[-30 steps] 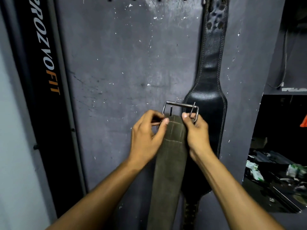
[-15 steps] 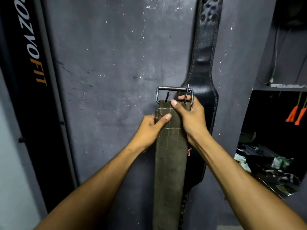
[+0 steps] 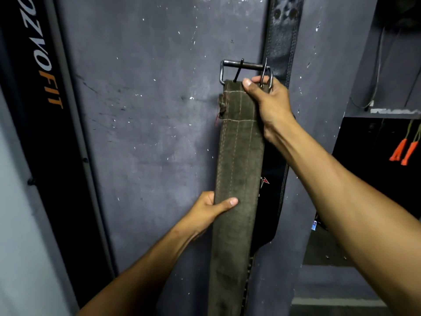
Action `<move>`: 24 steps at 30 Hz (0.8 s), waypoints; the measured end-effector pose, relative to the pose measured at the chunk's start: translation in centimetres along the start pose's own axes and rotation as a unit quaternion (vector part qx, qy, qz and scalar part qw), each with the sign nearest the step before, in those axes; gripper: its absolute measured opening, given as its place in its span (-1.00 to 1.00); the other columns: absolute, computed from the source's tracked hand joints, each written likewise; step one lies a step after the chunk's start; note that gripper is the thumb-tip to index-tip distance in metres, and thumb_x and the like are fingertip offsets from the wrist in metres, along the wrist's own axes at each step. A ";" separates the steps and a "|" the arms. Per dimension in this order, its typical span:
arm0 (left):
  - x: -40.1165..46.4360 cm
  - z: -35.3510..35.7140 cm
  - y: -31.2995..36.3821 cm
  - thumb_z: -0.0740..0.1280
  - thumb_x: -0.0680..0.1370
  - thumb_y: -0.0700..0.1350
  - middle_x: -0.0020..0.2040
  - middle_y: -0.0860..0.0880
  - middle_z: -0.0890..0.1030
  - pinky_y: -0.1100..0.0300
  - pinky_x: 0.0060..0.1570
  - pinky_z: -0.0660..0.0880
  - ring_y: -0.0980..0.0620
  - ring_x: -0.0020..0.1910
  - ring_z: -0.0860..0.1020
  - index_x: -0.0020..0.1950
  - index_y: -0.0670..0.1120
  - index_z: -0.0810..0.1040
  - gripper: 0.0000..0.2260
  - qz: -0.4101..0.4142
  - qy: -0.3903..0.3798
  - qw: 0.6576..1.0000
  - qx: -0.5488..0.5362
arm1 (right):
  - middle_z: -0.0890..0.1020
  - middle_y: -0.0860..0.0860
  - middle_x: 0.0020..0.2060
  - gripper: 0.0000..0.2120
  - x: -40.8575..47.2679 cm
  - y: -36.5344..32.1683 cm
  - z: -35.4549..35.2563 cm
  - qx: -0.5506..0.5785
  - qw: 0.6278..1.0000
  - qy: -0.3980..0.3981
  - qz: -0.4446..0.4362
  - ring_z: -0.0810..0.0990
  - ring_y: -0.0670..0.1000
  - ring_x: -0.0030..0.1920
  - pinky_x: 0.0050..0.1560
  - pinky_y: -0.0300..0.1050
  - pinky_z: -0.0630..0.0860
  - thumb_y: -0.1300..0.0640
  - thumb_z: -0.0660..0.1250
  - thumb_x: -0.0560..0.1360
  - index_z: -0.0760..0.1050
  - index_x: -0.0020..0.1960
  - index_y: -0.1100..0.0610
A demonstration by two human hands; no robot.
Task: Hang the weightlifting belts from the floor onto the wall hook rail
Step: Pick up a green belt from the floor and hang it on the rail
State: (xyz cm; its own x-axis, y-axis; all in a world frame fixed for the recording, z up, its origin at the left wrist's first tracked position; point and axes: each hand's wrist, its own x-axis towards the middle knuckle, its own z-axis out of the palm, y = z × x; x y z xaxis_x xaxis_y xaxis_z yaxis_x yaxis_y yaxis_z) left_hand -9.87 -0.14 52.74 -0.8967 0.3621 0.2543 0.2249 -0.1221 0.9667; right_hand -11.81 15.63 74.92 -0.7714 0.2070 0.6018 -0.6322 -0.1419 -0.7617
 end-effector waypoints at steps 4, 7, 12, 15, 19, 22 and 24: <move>-2.2 -0.6 -3.8 0.46 0.54 -0.31 0.02 0.02 0.77 0.25 0.04 0.62 0.07 0.05 0.72 0.17 -0.16 0.66 -0.78 -0.070 -0.032 0.996 0.046 | 0.70 0.15 -0.15 -0.77 0.8 -1.5 0.3 0.012 1.000 0.005 -0.001 0.70 0.02 -0.24 -0.04 0.09 0.69 0.22 0.54 0.50 0.52 0.06 0.13; -3.1 -1.0 -7.0 0.46 0.55 -0.27 0.12 -0.20 0.73 0.08 0.13 0.65 -0.17 0.17 0.69 0.20 -0.30 0.65 -0.76 -0.088 -0.008 0.994 0.057 | 0.69 0.18 -0.13 -0.76 1.3 -2.6 0.5 0.020 1.000 0.001 -0.006 0.71 0.06 -0.23 0.00 0.17 0.69 0.23 0.54 0.50 0.51 0.06 0.15; -3.5 -1.7 -7.7 0.48 0.53 -0.29 0.10 -0.13 0.75 0.20 0.05 0.63 0.00 0.07 0.72 0.20 -0.26 0.67 -0.76 -0.111 -0.028 0.992 0.061 | 0.71 0.15 -0.16 -0.75 0.9 -2.8 1.1 0.021 1.000 -0.013 -0.002 0.72 0.05 -0.23 -0.06 0.11 0.71 0.22 0.54 0.51 0.51 0.09 0.16; -5.2 -2.6 -10.1 0.55 0.48 -0.25 0.20 -0.12 0.71 0.15 0.20 0.60 -0.04 0.24 0.66 0.26 -0.25 0.65 -0.65 -0.146 -0.078 0.981 0.104 | 0.70 0.18 -0.12 -0.75 0.7 -3.0 1.0 0.028 1.000 -0.010 -0.005 0.72 0.02 -0.25 -0.13 0.01 0.71 0.22 0.53 0.51 0.51 0.10 0.16; -6.9 -3.6 -12.8 0.54 0.47 -0.19 -0.01 0.06 0.76 0.17 0.03 0.62 0.20 -0.03 0.65 0.01 -0.13 0.74 -0.86 -0.141 -0.057 0.978 0.140 | 0.70 0.23 -0.03 -0.71 0.6 -3.1 0.6 0.032 0.999 -0.008 -0.004 0.73 0.04 -0.21 -0.10 0.03 0.72 0.22 0.53 0.52 0.51 0.15 0.19; -6.9 -3.2 -11.4 0.48 0.52 -0.34 -0.01 0.11 0.76 0.30 0.01 0.57 0.22 -0.01 0.69 0.10 -0.19 0.69 -0.82 -0.142 -0.067 0.978 0.139 | 0.70 0.23 -0.04 -0.72 0.4 -2.7 0.6 0.028 1.000 -0.006 -0.002 0.74 0.06 -0.18 -0.05 0.10 0.72 0.22 0.54 0.51 0.51 0.14 0.18; -6.4 -2.8 -9.1 0.47 0.52 -0.37 0.16 -0.09 0.73 0.27 0.09 0.59 0.03 0.16 0.69 0.25 -0.29 0.62 -0.70 -0.125 -0.060 0.985 0.105 | 0.69 0.24 -0.03 -0.73 0.1 -2.4 0.6 0.026 1.000 -0.007 0.004 0.72 0.11 -0.12 0.02 0.20 0.69 0.22 0.54 0.51 0.51 0.12 0.17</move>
State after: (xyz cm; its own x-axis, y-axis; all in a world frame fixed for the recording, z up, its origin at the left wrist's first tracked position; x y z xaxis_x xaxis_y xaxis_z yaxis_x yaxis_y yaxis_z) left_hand -7.22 -3.97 42.20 -0.8850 0.4656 -0.0029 0.0881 0.1736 0.9809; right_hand -10.37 15.36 76.98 -0.7770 0.1923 0.5994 -0.6289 -0.1944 -0.7528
